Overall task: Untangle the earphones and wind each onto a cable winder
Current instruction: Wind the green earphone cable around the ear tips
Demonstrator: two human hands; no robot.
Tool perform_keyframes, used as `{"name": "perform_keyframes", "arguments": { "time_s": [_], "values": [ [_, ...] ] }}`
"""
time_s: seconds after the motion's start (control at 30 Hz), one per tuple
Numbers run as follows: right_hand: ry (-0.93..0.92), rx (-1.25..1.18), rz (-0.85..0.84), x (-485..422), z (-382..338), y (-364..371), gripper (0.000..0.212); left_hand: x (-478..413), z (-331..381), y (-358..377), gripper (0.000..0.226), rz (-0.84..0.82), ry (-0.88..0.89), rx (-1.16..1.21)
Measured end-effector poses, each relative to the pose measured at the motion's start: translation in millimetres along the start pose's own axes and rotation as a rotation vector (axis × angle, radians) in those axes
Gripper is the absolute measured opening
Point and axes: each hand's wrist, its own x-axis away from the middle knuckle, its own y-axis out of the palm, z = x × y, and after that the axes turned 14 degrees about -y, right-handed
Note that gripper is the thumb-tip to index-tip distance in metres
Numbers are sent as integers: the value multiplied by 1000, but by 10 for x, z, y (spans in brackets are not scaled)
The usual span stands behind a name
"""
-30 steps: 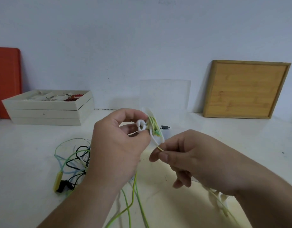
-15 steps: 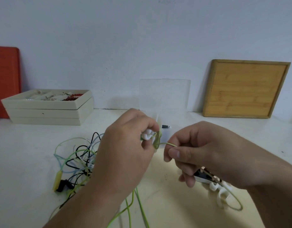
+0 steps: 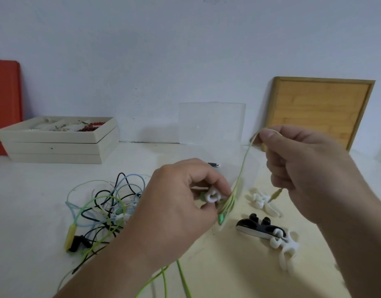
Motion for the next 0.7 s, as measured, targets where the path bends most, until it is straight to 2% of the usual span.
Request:
{"name": "perform_keyframes", "arguments": {
  "time_s": [0.2, 0.33, 0.43, 0.53, 0.6, 0.7],
  "values": [
    [-46, -43, 154, 7, 57, 47, 27, 20, 48, 37, 47, -15, -131, 125],
    [52, 40, 124, 33, 115, 105, 29, 22, 91, 45, 38, -58, -118, 254],
    [88, 305, -101, 89, 141, 173, 20, 23, 142, 34, 34, -37, -67, 343],
    [60, 507, -402, 160, 110, 237, 19, -1, 154, -17, 31, 99, -64, 372],
    [56, 531, -532, 194, 64, 269, 22, -31, 124, -50, 33, 216, -98, 364],
    [54, 500, -635, 230, 18, 313, 22, -59, 80, -86, 34, 347, -136, 325]
  ]
}}
